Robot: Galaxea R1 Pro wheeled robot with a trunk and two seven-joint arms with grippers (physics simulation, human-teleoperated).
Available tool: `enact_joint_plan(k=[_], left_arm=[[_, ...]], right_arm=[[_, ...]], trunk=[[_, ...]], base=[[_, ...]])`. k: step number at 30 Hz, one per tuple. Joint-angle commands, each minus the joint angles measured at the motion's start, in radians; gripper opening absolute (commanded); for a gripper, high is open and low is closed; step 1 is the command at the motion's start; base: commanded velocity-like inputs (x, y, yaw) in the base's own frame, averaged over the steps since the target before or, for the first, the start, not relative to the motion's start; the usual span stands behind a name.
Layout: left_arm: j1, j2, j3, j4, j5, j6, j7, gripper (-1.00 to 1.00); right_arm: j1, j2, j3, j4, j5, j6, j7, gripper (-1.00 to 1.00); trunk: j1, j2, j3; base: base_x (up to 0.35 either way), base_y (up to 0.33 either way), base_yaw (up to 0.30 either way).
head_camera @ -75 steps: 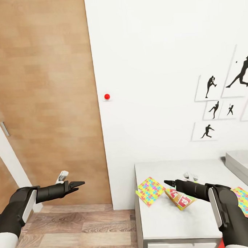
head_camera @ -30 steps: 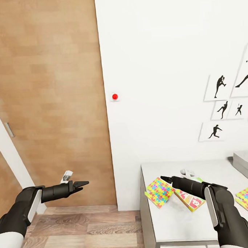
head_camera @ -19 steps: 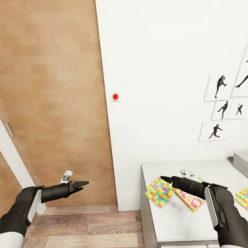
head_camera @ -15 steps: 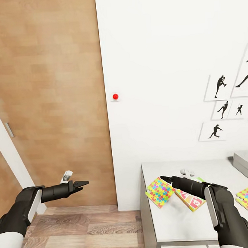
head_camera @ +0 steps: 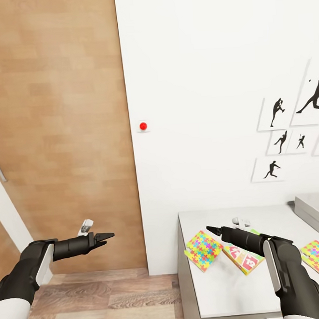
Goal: Put all the toys in the child's room - the three board games (two on the bed and one on the table), the two jigsaw puzzles on the table, and the tennis ball on the table - inside the toy box on the table in the child's room.
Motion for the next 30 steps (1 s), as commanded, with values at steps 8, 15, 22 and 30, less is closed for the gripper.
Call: enact_joint_plan(k=[8, 15, 22, 30], left_arm=[[0.0, 0.0, 0.0, 0.0, 0.003, 0.006, -0.001, 1.0], [0.0, -0.001, 0.0, 0.0, 0.003, 0.006, -0.001, 1.0], [0.0, -0.001, 0.0, 0.0, 0.004, 0.006, -0.001, 1.0], [0.0, -0.001, 0.0, 0.0, 0.004, 0.006, -0.001, 1.0]], right_arm=[[-0.001, 0.002, -0.004, 0.0, 0.003, 0.005, 0.006, 1.0], [-0.001, 0.003, -0.004, 0.0, 0.003, 0.005, 0.006, 1.0], [-0.001, 0.002, -0.004, 0.0, 0.003, 0.005, 0.006, 1.0], [-0.001, 0.002, -0.004, 0.0, 0.003, 0.005, 0.006, 1.0]], trunk=[[0.0, -0.001, 0.0], [0.0, -0.001, 0.0], [0.0, -0.001, 0.0], [0.0, -0.001, 0.0]], base=[[0.02, 0.007, -0.011], [0.173, 0.09, -0.001], [0.076, 0.02, 0.0], [0.138, 0.002, 0.0]])
